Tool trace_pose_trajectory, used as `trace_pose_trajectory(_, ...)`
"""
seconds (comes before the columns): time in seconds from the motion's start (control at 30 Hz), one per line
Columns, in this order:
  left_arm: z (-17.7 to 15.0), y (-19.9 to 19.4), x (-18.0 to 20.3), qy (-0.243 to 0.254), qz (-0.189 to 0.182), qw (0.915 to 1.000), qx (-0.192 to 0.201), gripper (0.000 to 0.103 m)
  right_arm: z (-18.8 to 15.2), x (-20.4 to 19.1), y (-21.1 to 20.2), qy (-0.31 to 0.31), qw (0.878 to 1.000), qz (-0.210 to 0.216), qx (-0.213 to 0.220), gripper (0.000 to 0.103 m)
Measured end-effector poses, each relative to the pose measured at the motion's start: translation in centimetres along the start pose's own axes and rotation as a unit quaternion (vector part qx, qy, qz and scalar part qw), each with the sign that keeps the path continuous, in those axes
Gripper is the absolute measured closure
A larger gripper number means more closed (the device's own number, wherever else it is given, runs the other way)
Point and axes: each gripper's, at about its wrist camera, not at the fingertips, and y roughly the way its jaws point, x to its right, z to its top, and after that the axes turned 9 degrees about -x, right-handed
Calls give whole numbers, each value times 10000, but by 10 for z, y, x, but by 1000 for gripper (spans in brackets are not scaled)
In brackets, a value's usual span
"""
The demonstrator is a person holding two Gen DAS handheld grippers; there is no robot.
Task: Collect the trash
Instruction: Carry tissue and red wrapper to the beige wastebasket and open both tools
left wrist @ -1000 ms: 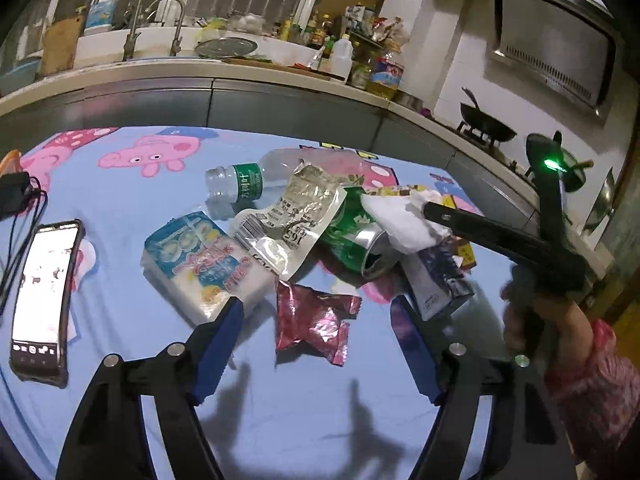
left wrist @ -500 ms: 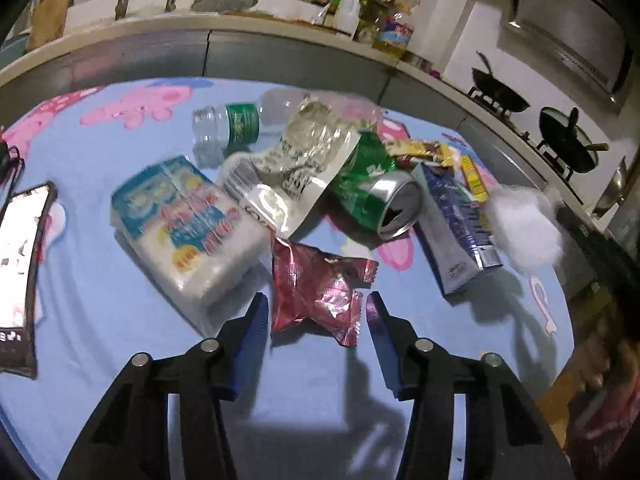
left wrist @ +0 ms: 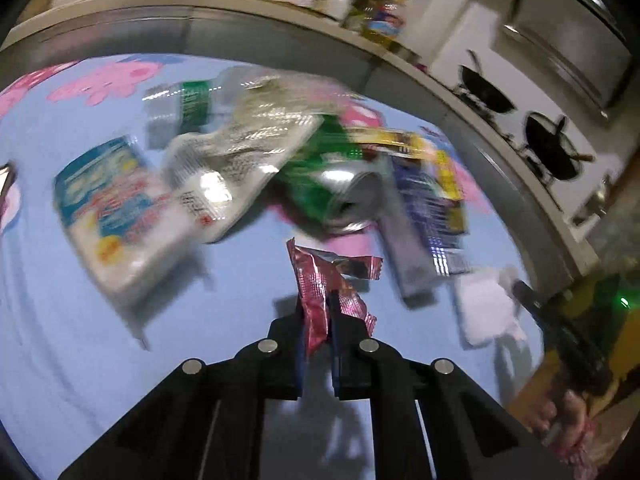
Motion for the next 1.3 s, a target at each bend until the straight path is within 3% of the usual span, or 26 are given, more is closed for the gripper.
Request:
trace_pose_trajectory(0.13, 8, -11, 42, 610, -355, 9975, 29, 93, 11, 19, -20, 204, 9992, 8, 353, 95)
trace_pose_trajectory(0.23, 22, -11, 87, 1165, -607, 9913, 3, 93, 21, 41, -39, 345, 9971, -81, 666, 95)
trace_pose_trajectory(0.37, 53, 18, 160, 1784, -1018, 9783, -252, 93, 40, 85, -62, 672, 9917, -271, 1063, 95)
trace_pose_trajectory(0.5, 84, 64, 244, 2446, -1380, 9592, -319, 93, 63, 145, -88, 1061, 9800, -695, 1534, 95)
trace_pose_trajectory(0.57, 100, 102, 294, 2627, -1591, 9500, -560, 93, 72, 175, -96, 1290, 9734, -867, 1683, 95)
trace_pose_trajectory(0.73, 121, 188, 373, 2775, -1555, 9424, -1037, 93, 92, 241, -96, 1673, 9603, -1383, 1753, 95)
trace_pose_trajectory(0.9, 129, 246, 401, 2630, -1345, 9457, -1353, 91, 106, 282, -79, 1742, 9595, -1598, 1532, 95)
trace_pose_trajectory(0.97, 130, 263, 405, 2567, -1139, 9492, -1422, 70, 108, 291, -70, 1723, 9635, -1509, 1384, 89)
trace_pose_trajectory(1.03, 130, 270, 404, 2457, -982, 9528, -1486, 66, 111, 297, -60, 1743, 9675, -1376, 1206, 61)
trace_pose_trajectory(1.07, 130, 270, 401, 2374, -976, 9548, -1496, 63, 110, 297, -60, 1753, 9666, -1370, 1271, 43)
trace_pose_trajectory(1.17, 130, 259, 390, 2332, -903, 9584, -1372, 52, 106, 291, -67, 1662, 9650, -1409, 1460, 42)
trace_pose_trajectory(1.3, 127, 224, 370, 2281, -980, 9622, -1116, 52, 102, 280, -77, 1780, 9629, -1224, 1618, 42)
